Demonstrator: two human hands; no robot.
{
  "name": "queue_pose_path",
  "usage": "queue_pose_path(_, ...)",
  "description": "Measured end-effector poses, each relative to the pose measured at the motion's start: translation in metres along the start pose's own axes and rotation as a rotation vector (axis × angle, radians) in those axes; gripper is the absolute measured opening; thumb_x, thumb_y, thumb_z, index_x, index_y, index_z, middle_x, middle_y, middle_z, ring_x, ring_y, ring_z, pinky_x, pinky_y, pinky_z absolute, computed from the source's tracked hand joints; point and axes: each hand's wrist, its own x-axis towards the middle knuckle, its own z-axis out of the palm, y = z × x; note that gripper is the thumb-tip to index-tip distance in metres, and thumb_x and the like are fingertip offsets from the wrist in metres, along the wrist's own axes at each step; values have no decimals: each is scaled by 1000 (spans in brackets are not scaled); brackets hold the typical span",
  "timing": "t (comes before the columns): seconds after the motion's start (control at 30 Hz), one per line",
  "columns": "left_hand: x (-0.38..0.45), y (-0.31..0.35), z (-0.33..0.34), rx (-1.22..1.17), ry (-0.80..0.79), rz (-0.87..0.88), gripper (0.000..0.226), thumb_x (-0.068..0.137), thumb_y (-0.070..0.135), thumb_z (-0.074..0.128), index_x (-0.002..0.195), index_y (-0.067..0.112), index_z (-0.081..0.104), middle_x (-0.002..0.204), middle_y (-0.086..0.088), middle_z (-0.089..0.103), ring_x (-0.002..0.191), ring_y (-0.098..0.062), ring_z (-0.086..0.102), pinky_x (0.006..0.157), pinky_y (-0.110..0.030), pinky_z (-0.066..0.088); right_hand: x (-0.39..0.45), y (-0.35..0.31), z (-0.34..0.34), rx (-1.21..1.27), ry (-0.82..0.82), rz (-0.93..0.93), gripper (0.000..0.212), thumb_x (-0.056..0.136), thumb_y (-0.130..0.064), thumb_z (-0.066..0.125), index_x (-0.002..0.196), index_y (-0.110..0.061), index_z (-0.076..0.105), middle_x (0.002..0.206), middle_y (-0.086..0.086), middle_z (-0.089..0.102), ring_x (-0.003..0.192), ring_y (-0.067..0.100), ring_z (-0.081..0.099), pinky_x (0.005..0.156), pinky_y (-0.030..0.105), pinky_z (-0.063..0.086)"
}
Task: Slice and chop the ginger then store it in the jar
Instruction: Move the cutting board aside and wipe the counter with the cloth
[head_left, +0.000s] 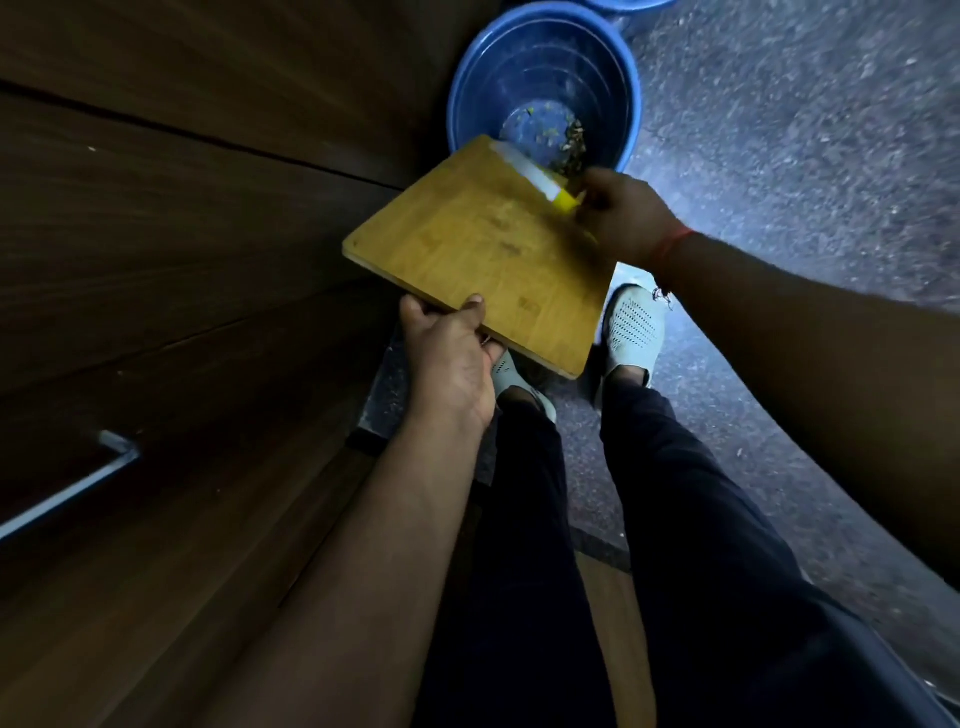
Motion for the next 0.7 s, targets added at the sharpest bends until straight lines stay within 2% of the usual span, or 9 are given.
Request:
queue_pose_path(0.07, 2, 2, 3, -2, 9, 7, 44, 95, -11, 49, 116, 27, 48, 120, -7, 60, 108, -25, 63, 96, -60, 51, -18, -8, -6, 127, -94, -81, 24, 90, -10, 60, 113, -15, 66, 89, 3, 60, 79, 14, 54, 70, 24, 44)
queue_pose_path(0.17, 4, 4, 2, -2, 23, 33, 45, 94, -12, 50, 119, 26, 48, 119, -6, 60, 107, -24, 63, 93, -58, 52, -38, 3, -6, 122, -207, -124, 16, 92, -17, 63, 108, -14, 67, 87, 3, 62, 79, 14, 55, 74, 28, 43)
queue_pose_path(0.27, 4, 3, -3, 6, 18, 59, 51, 93, -13, 50, 130, 22, 45, 122, -6, 60, 109, -25, 63, 94, -61, 51, -29, 35, 1, -15, -130, -25, 21, 93, -16, 60, 113, -13, 64, 90, 8, 62, 83, 20, 55, 76, 30, 42)
queue_pose_path(0.37, 6, 0, -8, 4, 14, 59, 47, 93, -13, 50, 123, 23, 47, 122, -7, 60, 110, -26, 63, 94, -65, 49, -7, 61, 3, -171, -67, 145, 21, 93, -19, 56, 112, -12, 62, 102, 18, 67, 95, 34, 61, 79, 32, 43)
queue_pose_path(0.43, 7, 0, -8, -16, 28, 45, 44, 94, -13, 50, 117, 25, 49, 120, -8, 60, 108, -27, 63, 94, -66, 49, 6, 63, -2, -180, -9, 194, 21, 92, -21, 55, 110, -12, 62, 107, 20, 67, 102, 37, 61, 84, 36, 45)
queue_pose_path(0.53, 6, 0, -5, -16, 33, 37, 43, 94, -12, 51, 112, 27, 51, 122, -8, 60, 109, -27, 63, 94, -64, 49, 14, 40, -8, -96, 39, 116, 25, 91, -16, 55, 115, -12, 63, 109, 15, 66, 102, 31, 61, 85, 34, 44)
queue_pose_path(0.6, 4, 0, -3, -12, 26, 44, 43, 94, -12, 50, 115, 25, 51, 126, -9, 59, 112, -27, 63, 92, -63, 51, 8, 20, -8, 23, -42, 7, 25, 90, -14, 60, 115, -14, 64, 97, 8, 63, 88, 20, 58, 81, 31, 46)
queue_pose_path(0.7, 0, 3, -4, -6, 17, 55, 46, 94, -12, 51, 125, 22, 49, 127, -8, 60, 112, -26, 63, 92, -61, 52, -10, 4, 0, 58, -194, -129, 24, 90, -13, 62, 114, -17, 66, 90, -1, 59, 81, 12, 54, 67, 13, 42)
